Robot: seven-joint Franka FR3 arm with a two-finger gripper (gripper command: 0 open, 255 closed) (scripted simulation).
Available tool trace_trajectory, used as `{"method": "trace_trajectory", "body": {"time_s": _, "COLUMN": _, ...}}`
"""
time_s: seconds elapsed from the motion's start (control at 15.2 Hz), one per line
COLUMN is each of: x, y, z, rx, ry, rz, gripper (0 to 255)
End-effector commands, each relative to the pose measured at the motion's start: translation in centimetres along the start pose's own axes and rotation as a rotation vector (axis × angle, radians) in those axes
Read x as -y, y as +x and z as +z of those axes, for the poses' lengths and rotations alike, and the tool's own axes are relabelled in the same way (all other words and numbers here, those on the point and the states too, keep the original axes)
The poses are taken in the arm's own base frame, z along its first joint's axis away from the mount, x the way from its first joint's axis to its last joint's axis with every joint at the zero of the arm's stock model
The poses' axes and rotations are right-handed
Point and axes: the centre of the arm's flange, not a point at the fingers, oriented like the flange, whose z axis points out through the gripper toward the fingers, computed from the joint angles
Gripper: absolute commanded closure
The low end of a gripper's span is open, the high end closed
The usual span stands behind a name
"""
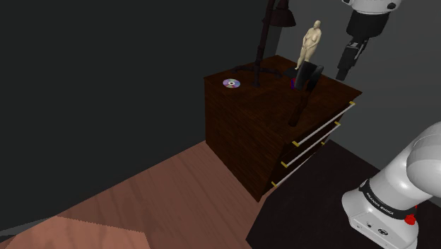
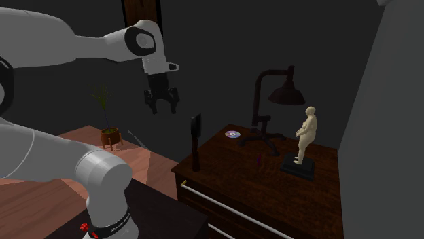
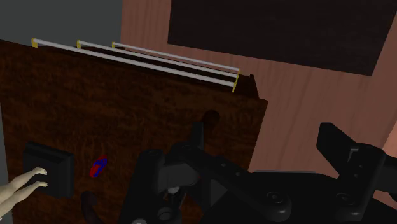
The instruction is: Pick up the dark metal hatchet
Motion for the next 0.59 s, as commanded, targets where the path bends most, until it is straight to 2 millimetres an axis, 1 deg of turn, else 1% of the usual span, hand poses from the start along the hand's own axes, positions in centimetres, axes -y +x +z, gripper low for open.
{"method": "trace_trajectory", "body": {"time_s": 0.0, "x": 0.0, "y": 0.0, "z": 0.0, "rx": 0.0, "ry": 0.0, "rz": 0.0, "gripper": 0}}
{"method": "trace_trajectory", "body": {"time_s": 0.53, "x": -8.7, "y": 7.6, "z": 2.8, "rx": 0.016, "ry": 0.103, "rz": -0.089, "gripper": 0}}
